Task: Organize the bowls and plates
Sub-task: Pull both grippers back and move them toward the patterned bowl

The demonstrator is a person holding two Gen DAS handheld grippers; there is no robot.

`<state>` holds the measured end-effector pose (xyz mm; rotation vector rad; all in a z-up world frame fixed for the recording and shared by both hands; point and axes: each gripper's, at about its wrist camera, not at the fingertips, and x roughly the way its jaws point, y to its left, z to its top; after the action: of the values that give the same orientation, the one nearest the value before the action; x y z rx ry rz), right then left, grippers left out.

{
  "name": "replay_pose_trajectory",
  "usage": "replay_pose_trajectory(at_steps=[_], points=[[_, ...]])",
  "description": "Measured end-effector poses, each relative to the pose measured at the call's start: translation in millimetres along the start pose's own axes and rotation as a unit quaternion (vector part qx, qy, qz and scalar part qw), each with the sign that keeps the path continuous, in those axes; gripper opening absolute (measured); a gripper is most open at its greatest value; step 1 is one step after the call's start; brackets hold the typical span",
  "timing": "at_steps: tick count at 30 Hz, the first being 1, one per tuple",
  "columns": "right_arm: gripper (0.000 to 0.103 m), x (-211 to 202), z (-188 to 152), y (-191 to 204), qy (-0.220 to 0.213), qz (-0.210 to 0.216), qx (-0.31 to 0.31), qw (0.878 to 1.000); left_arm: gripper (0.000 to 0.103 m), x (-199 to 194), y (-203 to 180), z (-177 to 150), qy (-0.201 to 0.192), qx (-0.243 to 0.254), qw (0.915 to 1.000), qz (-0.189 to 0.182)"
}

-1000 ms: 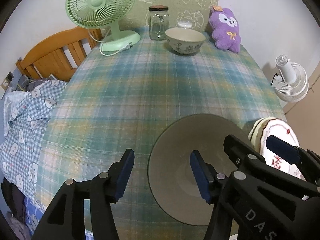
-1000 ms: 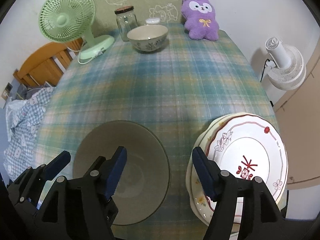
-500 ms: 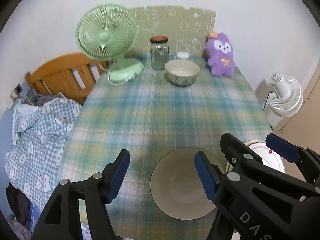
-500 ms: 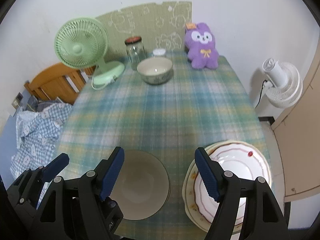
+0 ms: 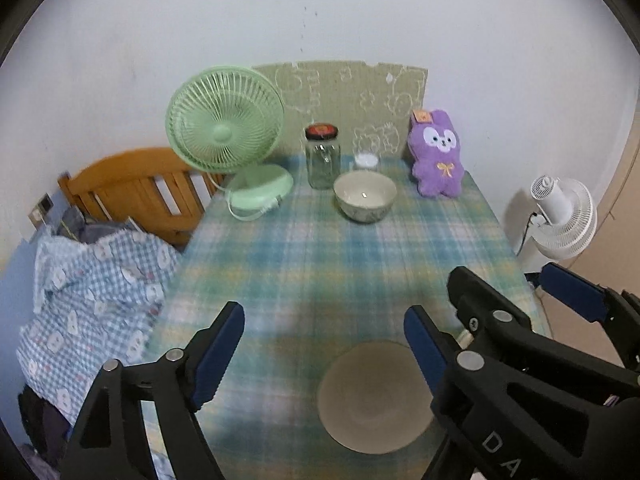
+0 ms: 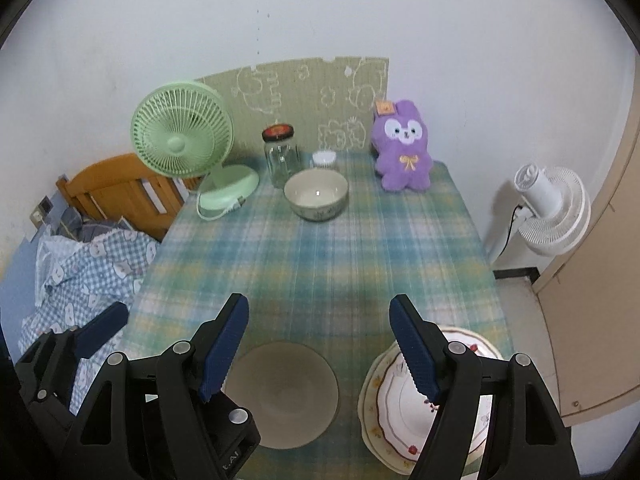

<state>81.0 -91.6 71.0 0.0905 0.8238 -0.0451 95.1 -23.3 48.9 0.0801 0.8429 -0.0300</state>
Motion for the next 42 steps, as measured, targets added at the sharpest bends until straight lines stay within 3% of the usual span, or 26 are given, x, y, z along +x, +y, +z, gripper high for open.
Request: replay_pose_trajectory(at_steps=[9,22,31,42], points=[[0.077,-4.6,18.1,14.6,-0.019,-0.028,0.027,0.999,0.085,0.5,17.6,19.4,-0.016,0.019,0.9994,-0.024],[0.077,30.5,43.1,18.9,-0.019,-0.048,0.029,0.998,0.085,34.9,16.3,44.2,-0.018,0.031,0.9984,-0.043],[0.077,69.3,77.8,-1.8,-0.018,-0.03,0.015,0.999,0.084,67.6,-4.8,73.5,-0.017,0.015,0.9991,-0.037],[0.077,124.0,120.3,-25.7,-0.013,0.008,-0.012,1.0,0.082,112.4,-26.7,105.2,-0.01,-0.021,0.9997,-0.003]])
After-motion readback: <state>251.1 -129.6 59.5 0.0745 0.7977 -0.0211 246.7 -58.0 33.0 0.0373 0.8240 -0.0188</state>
